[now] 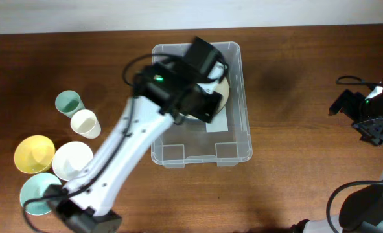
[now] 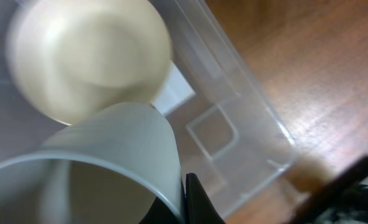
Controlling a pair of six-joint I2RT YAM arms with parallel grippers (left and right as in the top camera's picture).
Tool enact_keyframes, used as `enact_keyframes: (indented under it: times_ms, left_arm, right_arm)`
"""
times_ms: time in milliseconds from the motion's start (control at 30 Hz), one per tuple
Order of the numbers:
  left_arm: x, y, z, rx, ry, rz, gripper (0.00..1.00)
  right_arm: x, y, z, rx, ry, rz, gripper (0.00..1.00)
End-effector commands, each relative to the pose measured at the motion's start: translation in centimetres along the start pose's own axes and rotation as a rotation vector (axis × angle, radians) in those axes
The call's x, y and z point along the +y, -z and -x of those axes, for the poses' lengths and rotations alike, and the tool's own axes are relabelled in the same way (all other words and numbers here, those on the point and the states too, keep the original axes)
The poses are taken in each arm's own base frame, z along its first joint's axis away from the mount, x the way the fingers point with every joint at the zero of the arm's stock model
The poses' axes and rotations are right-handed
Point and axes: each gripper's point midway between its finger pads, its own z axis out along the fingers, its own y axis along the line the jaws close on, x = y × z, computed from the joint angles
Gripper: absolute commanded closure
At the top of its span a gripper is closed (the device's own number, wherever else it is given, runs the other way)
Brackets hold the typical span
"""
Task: Pack container
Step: 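Grasp the grey cup with the left gripper and lift it, then place the grey cup upright in the container's front right corner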
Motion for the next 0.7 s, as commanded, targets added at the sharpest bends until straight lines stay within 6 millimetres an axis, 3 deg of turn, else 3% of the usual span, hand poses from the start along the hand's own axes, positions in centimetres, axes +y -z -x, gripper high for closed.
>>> enact_keyframes:
  times_ms: [0,100,200,400,567,667]
  left_arm:
    - [-1.3,-3.6,-0.7,0.08,0.172,0.014,0.99]
    - [-2.7,-7.0,-1.9,0.166,0.325,0.025,1.0]
    - [-3.2,-8.9,-3.1,0.238,0.428,0.038,0.99]
    - [-5.0,-14.1,-3.7,0.331,0.473,-0.043,0.99]
    - [-5.3,-17.1,-5.3,0.409,0.493,-0.025,0.99]
    - [-5.1,-17.9,-5.7,0.427,0.495,-0.016,0.99]
  right_arm:
    - [0.7,0.8,-0.4,-0.019,0.025,0.025,0.01]
    - [0.9,0.8,-0.5,-0.018,0.032,0.025,0.01]
    - [0.9,0.8,-0.5,-0.017,0.032,0.025,0.01]
    - [0.9,0.8,-0.5,-0.018,0.032,0.025,0.01]
    - [0.9,0.8,-0.5,-0.018,0.032,0.025,0.01]
    - [0.9,0.8,-0.5,-0.019,0.032,0.026,0.01]
